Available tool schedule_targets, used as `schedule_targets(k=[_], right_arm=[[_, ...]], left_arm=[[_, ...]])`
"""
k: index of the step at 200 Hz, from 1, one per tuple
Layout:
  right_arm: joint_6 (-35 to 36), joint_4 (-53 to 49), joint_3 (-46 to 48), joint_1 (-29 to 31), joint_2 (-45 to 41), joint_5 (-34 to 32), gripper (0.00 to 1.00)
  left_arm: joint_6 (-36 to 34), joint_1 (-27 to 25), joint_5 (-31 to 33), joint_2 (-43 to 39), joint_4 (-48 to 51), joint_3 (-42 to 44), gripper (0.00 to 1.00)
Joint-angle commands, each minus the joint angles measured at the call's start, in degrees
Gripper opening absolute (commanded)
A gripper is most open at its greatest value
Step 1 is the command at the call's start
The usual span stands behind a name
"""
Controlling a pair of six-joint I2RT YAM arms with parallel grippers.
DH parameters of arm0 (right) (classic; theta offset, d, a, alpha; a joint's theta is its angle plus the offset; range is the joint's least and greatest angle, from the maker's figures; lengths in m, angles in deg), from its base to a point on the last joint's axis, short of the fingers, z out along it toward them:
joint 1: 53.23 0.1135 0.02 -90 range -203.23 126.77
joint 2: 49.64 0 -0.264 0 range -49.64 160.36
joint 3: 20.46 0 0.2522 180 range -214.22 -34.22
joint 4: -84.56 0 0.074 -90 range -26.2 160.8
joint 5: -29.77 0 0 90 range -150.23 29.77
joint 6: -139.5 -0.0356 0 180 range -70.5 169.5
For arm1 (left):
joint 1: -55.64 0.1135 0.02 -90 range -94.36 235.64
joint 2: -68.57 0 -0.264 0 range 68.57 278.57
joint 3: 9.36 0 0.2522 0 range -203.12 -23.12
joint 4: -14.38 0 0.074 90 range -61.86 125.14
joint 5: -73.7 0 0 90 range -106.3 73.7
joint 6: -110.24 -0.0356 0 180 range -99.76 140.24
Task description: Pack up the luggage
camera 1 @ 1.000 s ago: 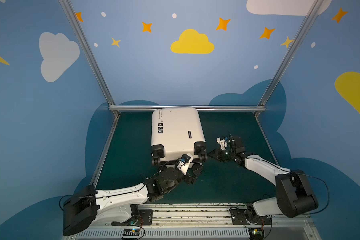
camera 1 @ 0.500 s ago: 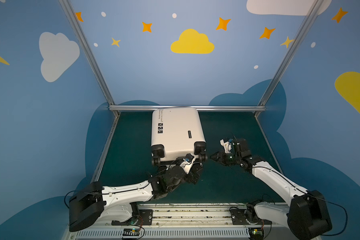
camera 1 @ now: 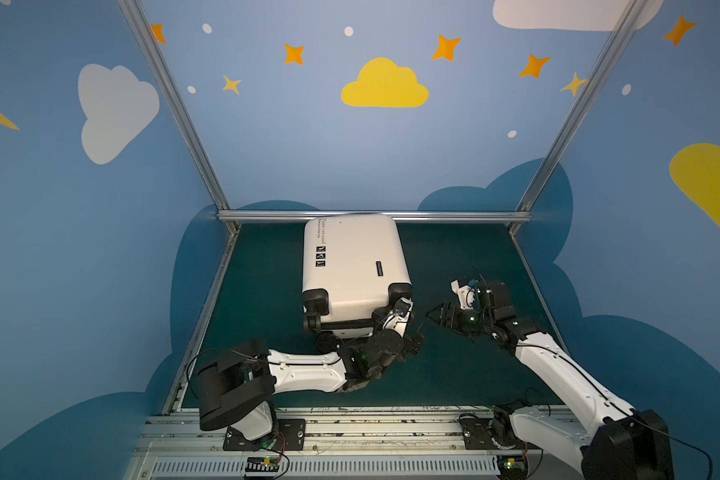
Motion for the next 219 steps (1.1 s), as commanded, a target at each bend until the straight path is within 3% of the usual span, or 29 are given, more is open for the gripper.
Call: schedule_targets(k=[1,23,69,136,163,200,219], right_arm=[[0.3,-0.2,2.4,-0.6,-1.9,-0.4,0.66],[-0.1,1.1,4.0,-0.7,-3.2,-0.4,0.66],[-1.5,5.7,7.9,-0.7,-5.5,-1.1,0.66],[-1.7,10.8,9.6,-0.3,-4.0,2.9,0.66],[0.3,12.9,9.6,0.6,-2.4,5.4,0.66],[2.3,16.7,9.5,3.5,-0.8,5.6,0.65],[3.4,18.2,9.6,5.4,0.0,4.9,0.65]], left_arm=[[0.0,-0.1,11.7,1.7,-1.9,-2.4,0.99],[-1.5,-0.2,15.3,2.7,1.2,-4.3,0.96],[-7.1,-0.3,16.0,0.8,3.0,-3.0,0.82],[-16.0,-0.3,12.9,-3.5,6.5,-1.1,0.73],[-19.6,-0.2,8.1,-5.0,7.8,-1.5,0.62],[-20.4,0.0,2.7,-6.0,10.6,-2.7,0.39],[-20.8,0.0,1.1,-6.4,11.0,-3.1,0.34]])
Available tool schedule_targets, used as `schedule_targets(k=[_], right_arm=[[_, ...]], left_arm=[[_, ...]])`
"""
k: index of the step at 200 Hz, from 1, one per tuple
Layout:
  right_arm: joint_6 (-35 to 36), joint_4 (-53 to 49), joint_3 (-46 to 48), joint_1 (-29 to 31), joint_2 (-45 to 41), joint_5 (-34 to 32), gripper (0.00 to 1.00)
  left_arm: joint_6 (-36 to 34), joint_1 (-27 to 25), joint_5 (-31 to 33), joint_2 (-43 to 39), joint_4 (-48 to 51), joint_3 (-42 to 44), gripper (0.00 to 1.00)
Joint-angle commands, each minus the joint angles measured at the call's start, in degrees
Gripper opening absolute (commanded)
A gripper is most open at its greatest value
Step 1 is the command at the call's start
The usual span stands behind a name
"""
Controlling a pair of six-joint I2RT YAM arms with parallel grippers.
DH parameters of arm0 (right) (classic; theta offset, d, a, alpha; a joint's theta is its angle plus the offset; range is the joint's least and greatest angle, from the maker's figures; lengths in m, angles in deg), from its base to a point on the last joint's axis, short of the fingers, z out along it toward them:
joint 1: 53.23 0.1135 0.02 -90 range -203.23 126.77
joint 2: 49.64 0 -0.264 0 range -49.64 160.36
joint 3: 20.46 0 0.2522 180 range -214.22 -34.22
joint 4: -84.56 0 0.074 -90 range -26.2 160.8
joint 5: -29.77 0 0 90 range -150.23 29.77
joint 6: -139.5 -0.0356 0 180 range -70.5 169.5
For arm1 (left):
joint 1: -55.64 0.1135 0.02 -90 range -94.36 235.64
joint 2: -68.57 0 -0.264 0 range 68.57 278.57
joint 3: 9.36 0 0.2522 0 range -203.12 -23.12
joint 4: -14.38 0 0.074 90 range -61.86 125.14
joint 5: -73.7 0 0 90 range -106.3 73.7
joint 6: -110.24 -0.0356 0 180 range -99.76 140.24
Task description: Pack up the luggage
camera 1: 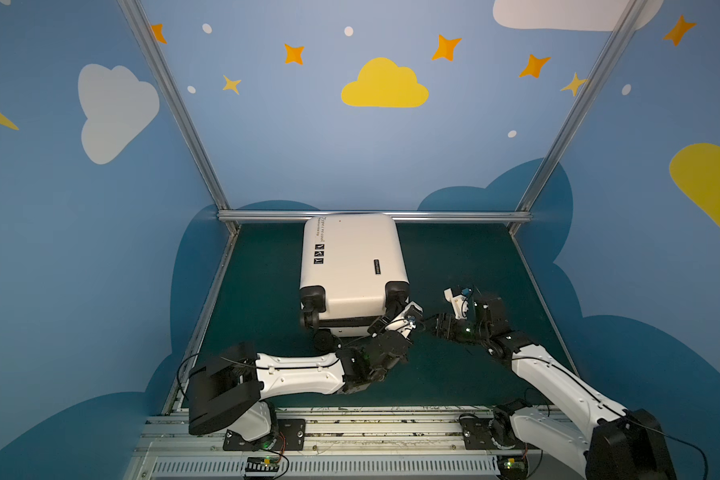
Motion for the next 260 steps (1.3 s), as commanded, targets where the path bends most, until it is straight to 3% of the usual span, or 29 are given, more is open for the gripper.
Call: schedule_targets(k=[1,87,116,140,161,210,224,260], right_arm=[[2.5,3.7,0.2,2.0,0.9,0.5,0.65],[4.6,9.4,0.6,8.1,5.3,-2.2,0.58],[4.7,5.9,-0.5,8.2,6.1,-5.1,0.56],[4.1,3.1,-1.2,7.5,5.8,-7.4,0.54],[2.6,0.4,-2.3,6.4,5.0,-8.8,0.52],[2.0,-5.1,-8.3,4.3,5.6,-8.2,0.49],[2.3,-6.0,-10.8,4.3,6.5,-7.3,0.48],[2.9,-6.6,-14.2,4.9,9.2,-5.2,0.45]], left_arm=[[-1.5,1.4,-6.2,-1.2,1.8,-1.4,0.34],[-1.5,1.5,-10.8,-2.8,3.4,-2.1,0.27],[-0.4,1.5,-8.7,-4.8,2.5,-0.8,0.45],[0.7,1.6,-6.2,-8.3,1.2,0.9,0.67],[1.7,2.2,-4.6,-12.3,0.4,2.5,0.99],[4.0,7.9,-14.9,-22.2,-0.2,6.5,1.00],[6.0,10.4,-18.7,-24.1,3.3,6.0,0.99],[8.8,12.6,-21.6,-25.9,11.7,3.9,0.99]])
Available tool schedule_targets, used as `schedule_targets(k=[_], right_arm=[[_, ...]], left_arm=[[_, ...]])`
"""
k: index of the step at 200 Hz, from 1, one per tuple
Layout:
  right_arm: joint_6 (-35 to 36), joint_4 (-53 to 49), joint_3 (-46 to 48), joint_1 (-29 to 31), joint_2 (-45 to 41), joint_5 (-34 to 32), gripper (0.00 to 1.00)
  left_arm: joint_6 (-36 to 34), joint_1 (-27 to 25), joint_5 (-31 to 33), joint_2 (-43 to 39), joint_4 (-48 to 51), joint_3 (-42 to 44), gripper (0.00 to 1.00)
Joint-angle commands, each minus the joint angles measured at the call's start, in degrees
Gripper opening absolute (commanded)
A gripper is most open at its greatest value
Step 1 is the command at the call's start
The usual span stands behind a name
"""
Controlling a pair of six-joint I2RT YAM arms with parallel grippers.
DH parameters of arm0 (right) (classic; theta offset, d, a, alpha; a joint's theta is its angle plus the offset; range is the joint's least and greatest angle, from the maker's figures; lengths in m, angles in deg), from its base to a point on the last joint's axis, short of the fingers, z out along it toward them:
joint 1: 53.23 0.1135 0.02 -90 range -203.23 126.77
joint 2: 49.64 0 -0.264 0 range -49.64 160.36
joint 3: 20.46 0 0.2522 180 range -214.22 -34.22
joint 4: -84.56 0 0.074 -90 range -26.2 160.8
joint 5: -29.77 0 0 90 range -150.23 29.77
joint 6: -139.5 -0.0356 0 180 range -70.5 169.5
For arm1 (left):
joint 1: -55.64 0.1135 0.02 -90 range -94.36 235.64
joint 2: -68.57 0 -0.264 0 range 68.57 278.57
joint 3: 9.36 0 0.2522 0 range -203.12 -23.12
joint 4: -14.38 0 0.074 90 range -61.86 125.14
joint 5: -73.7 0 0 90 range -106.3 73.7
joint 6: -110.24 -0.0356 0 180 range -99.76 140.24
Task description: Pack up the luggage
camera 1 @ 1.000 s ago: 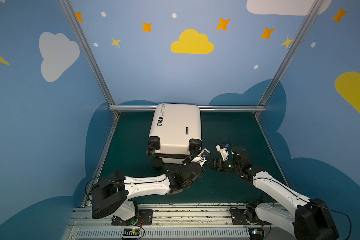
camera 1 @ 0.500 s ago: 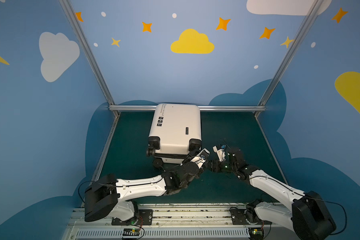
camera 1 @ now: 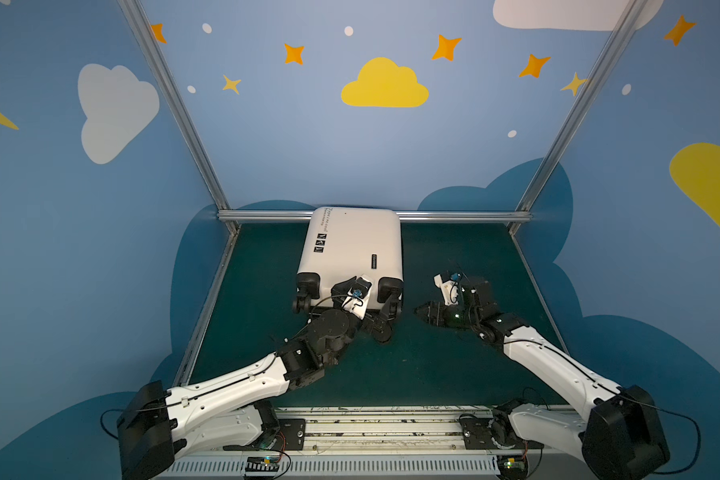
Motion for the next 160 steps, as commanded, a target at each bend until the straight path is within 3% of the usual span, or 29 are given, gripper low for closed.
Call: schedule_targets(k=[1,66,160], right_arm=[[0.7,-2.2,-2.3,0.5,1.9,1.8,0.45],[0.1,-1.5,-5.6,4.3,6.4,1.3,0.40],[1.0,-3.4,-11.3,10.9,9.6,-0.3,0.35]], left_arm=[[2.3,0.6,-4.5,-0.8,6.0,-1.6,0.99],[1.1,0.6,-9.0,1.8,5.8,4.6,0.99],[4.0,0.6,-9.0,4.3,1.8,10.4,0.99]])
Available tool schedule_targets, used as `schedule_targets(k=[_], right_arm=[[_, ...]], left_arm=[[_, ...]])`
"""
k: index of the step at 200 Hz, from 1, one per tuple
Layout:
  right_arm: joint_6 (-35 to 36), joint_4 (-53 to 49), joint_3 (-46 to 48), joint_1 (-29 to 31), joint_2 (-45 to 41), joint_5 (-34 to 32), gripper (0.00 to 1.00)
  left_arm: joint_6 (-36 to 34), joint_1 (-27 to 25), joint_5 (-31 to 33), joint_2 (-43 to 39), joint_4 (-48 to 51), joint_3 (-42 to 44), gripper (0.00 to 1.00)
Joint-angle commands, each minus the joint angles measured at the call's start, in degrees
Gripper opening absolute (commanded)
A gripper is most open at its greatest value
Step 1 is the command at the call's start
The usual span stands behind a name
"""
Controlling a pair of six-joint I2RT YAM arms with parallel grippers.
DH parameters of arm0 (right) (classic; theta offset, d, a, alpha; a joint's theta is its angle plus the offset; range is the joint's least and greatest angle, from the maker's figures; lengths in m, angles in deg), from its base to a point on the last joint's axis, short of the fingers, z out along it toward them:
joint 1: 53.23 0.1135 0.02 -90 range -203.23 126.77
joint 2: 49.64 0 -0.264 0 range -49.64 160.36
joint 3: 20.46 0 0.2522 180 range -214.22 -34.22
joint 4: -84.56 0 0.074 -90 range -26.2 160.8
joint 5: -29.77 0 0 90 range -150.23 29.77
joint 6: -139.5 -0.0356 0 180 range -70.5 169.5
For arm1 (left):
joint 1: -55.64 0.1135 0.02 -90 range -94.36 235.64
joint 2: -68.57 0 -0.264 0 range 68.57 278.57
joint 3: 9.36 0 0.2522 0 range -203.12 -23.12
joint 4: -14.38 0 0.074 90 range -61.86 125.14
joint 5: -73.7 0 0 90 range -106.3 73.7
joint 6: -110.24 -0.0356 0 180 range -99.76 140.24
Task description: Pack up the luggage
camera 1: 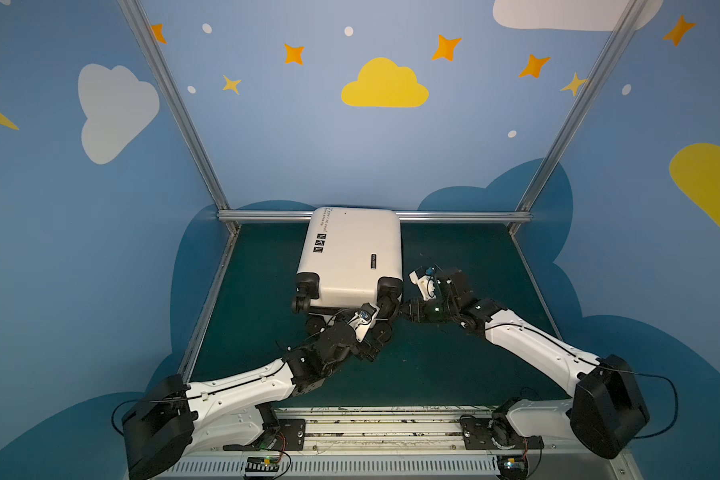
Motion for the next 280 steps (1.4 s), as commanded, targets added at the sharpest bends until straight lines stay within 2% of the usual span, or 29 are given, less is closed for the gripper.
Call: schedule_targets(k=[1,79,117,168,210,250,280], right_arm=[[0.9,0.0,-2.3,1.6,0.6,0.0,0.35],[1.2,-0.5,-2.3,1.9,0.8,-1.7,0.33],[2.5,-2.2,-2.9,1.6,0.5,-4.2,0.32],[2.9,-2.7,-3.3,1.5,0.6,-4.3,0.30],[3.1,-3.2,-2.9,1.0,-0.4,-4.5,0.29],[3.1,-3.7,-2.4,-0.4,-1.9,-4.4,0.29],[2.9,-3.2,-1.6,-2.2,-3.2,-4.3,0.29]], left_arm=[[0.5,0.2,0.2,0.8,-2.7,0.0,0.99],[-8.8,-0.2,2.4,4.2,-15.5,2.1,0.99],[-13.6,-1.8,5.5,8.3,-19.6,0.2,0.99],[-17.6,-3.2,12.2,14.9,-27.7,-1.5,0.99],[-18.4,-3.2,15.5,17.8,-27.8,-4.3,0.93],[-18.3,-3.2,16.4,18.9,-27.6,-5.5,0.77],[-17.9,-3.2,16.7,19.5,-27.0,-5.8,0.72]])
